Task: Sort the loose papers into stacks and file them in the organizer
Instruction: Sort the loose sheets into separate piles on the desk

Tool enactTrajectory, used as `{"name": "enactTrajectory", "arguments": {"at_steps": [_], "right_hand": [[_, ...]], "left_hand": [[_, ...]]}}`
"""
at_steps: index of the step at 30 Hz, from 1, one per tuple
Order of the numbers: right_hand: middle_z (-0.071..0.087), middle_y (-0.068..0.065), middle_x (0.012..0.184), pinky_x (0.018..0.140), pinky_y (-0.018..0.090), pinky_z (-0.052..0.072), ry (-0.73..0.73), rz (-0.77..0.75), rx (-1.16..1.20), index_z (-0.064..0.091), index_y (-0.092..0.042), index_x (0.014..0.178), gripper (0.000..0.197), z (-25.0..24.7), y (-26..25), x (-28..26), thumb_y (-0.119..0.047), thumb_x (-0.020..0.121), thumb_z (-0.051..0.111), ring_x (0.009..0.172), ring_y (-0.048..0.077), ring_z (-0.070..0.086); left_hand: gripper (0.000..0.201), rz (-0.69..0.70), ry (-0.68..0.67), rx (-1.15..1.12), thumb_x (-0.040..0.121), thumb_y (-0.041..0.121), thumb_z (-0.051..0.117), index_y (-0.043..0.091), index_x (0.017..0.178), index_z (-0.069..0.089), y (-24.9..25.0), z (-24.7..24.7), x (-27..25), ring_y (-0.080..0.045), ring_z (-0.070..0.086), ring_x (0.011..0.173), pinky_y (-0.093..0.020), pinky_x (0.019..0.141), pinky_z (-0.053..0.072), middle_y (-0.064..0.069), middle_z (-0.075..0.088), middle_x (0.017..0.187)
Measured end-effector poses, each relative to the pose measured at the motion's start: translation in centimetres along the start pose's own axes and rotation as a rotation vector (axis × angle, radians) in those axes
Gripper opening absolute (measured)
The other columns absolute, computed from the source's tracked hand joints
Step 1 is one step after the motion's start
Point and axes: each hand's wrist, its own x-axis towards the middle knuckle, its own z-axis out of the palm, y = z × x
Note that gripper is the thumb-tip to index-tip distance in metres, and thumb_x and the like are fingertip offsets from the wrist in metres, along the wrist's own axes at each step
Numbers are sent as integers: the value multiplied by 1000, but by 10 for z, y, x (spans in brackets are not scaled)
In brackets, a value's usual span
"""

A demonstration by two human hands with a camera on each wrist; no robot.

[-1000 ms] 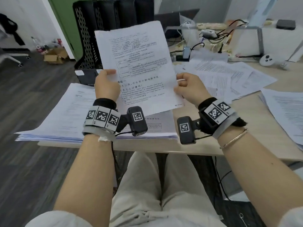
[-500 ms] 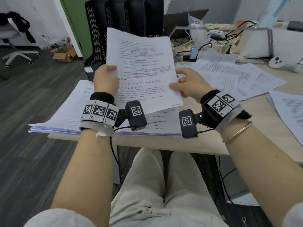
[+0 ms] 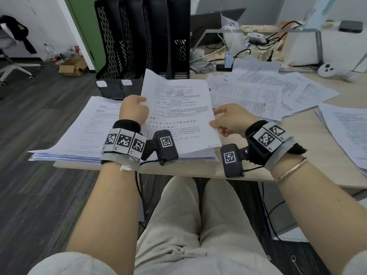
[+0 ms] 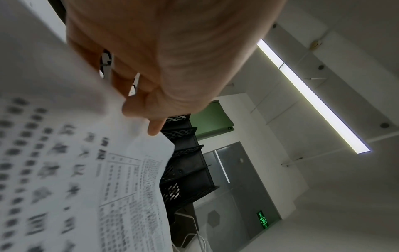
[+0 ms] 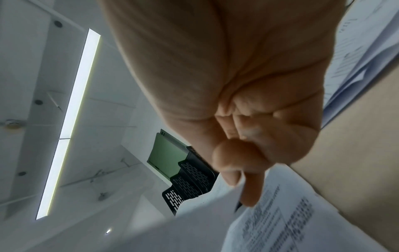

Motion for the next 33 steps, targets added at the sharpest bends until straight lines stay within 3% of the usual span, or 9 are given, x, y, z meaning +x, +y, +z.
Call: {"name": "enactTrajectory", "arguments": {"at_steps": [3, 7, 13, 16, 19, 23, 28, 31, 33], "right_hand": [[60, 7, 65, 42, 18, 44, -26, 60, -3, 50, -7, 124, 40, 8, 7, 2, 0, 87, 61, 41, 6, 52], [58, 10, 66, 39, 18, 44, -1, 81, 17, 42, -3, 133, 48, 13, 13, 5, 0, 88, 60, 39, 7, 52], [61, 8, 82, 42, 20, 43, 4, 114, 0, 53, -3, 117, 31, 10, 19, 4, -17, 90, 62, 48, 11, 57], [62, 4, 96, 51, 21, 43, 122, 54, -101, 57, -8, 115, 30, -6, 21, 9, -24, 89, 63, 60, 12, 58], [63, 7, 110, 58, 22, 45, 214, 0, -128, 60, -10, 113, 29, -28, 23, 15, -23, 88, 64, 77, 14, 60], [61, 5, 118, 85, 25, 43, 299, 1, -188, 62, -9, 118, 36, -59, 29, 15, -24, 85, 66, 101, 16, 55], [52, 6, 136, 107, 33, 33, 396, 134, -376, 62, -12, 119, 37, -96, 54, 18, -23, 83, 65, 127, 25, 45], [56, 13, 131, 105, 37, 38, 394, 236, -379, 62, -2, 119, 38, -111, 66, 16, -22, 87, 62, 122, 28, 50], [61, 17, 121, 91, 34, 45, 366, 272, -372, 63, 3, 115, 37, -116, 71, 16, -22, 88, 62, 110, 29, 56]], "left_hand": [[50, -12, -34, -2, 89, -5, 36, 11, 134, 50, -2, 2, 1, -24, 45, 127, -32, 104, 38, -10, 45, 141], [43, -50, -59, -96, 90, -2, 43, 12, 128, 56, -3, 10, 0, -17, 54, 93, -32, 89, 47, -9, 55, 128], [35, -44, -73, -124, 89, 8, 53, 9, 124, 59, 2, 15, -2, -22, 52, 117, -32, 97, 43, -9, 58, 126], [35, 11, -106, -124, 91, 11, 52, 10, 126, 58, 18, 19, 1, -21, 52, 119, -35, 102, 43, -7, 58, 127], [33, 68, -128, -167, 91, 13, 52, 12, 123, 60, 39, 32, 5, -18, 56, 114, -32, 97, 47, -5, 60, 123], [30, 127, -185, -179, 89, 12, 53, 13, 117, 62, 67, 60, 11, -18, 59, 109, -27, 88, 47, -5, 63, 116], [32, 144, -276, -143, 88, 15, 55, 13, 119, 61, 89, 99, 14, -22, 59, 111, -33, 96, 47, -7, 63, 119], [33, 117, -341, -117, 88, 18, 56, 15, 120, 59, 95, 117, 16, -22, 60, 109, -36, 95, 49, -8, 63, 117], [34, 105, -367, -116, 89, 17, 56, 13, 122, 57, 98, 126, 15, -22, 62, 105, -30, 83, 51, -9, 63, 114]]}}
